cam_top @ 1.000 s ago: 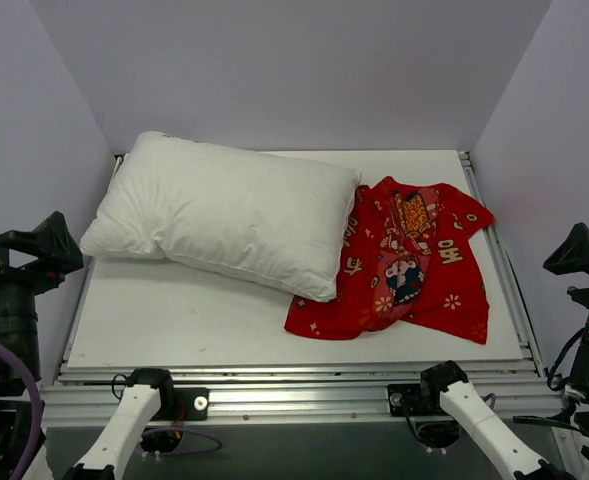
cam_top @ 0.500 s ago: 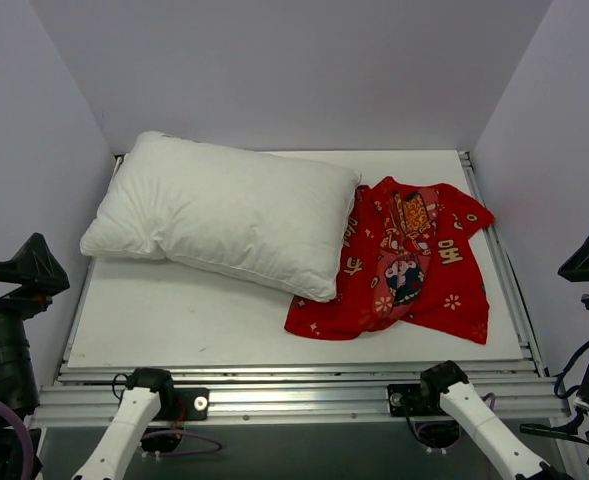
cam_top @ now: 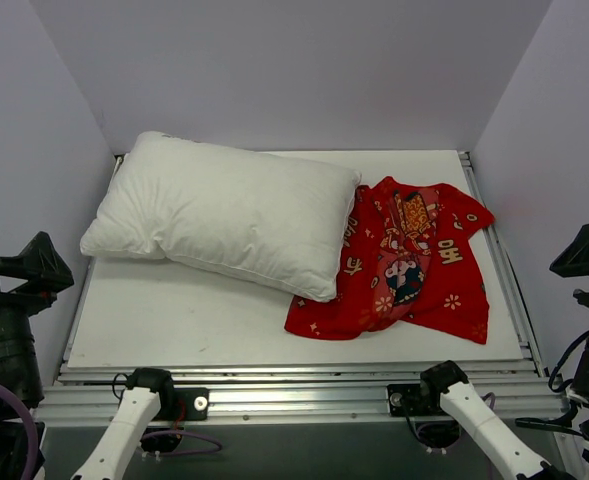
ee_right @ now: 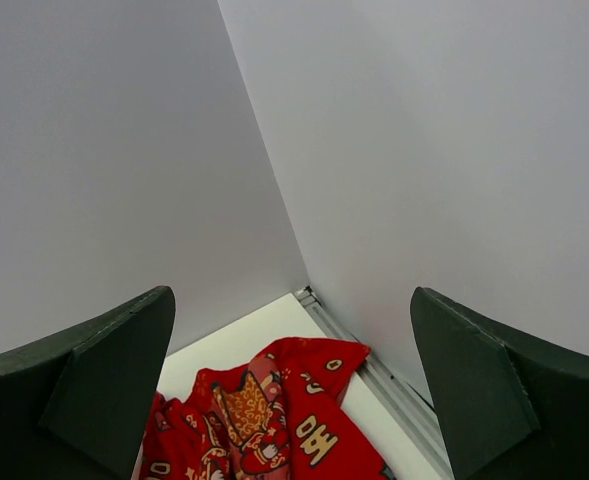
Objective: Remove the pillowcase from the pillow
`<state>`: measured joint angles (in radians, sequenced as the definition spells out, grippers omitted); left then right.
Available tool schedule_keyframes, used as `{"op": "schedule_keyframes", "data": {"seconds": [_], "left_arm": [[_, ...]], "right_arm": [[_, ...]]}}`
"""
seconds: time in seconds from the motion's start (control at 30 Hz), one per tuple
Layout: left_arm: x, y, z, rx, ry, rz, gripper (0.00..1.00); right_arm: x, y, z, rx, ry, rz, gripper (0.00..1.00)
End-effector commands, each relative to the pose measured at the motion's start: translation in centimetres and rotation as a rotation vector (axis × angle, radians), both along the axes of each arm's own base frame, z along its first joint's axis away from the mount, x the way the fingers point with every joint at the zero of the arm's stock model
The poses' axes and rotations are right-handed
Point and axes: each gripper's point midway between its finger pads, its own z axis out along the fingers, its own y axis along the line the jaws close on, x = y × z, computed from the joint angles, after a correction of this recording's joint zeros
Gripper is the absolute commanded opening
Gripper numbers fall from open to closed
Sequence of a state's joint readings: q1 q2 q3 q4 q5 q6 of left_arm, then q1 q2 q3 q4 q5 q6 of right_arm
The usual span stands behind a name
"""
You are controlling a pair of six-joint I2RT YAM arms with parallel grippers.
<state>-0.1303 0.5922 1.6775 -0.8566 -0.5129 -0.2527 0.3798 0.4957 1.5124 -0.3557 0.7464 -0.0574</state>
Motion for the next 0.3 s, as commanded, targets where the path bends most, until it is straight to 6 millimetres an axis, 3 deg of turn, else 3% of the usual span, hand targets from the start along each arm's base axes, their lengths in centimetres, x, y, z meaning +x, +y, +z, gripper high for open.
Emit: {"op": "schedule_keyframes", "data": {"seconds": [0.0, 0.27], "left_arm": [[0.48, -0.11, 0.34, 0.0, -0.017, -0.005, 0.94], [1.19, -0.25, -0.25, 0.004, 0.0, -0.007, 0.94]], "right_arm": [[0.34, 0.15, 0.64, 0.007, -0.028, 0.004, 1.0], [0.74, 0.43, 0.46, 0.01, -0.024, 0.014, 0.99]]}}
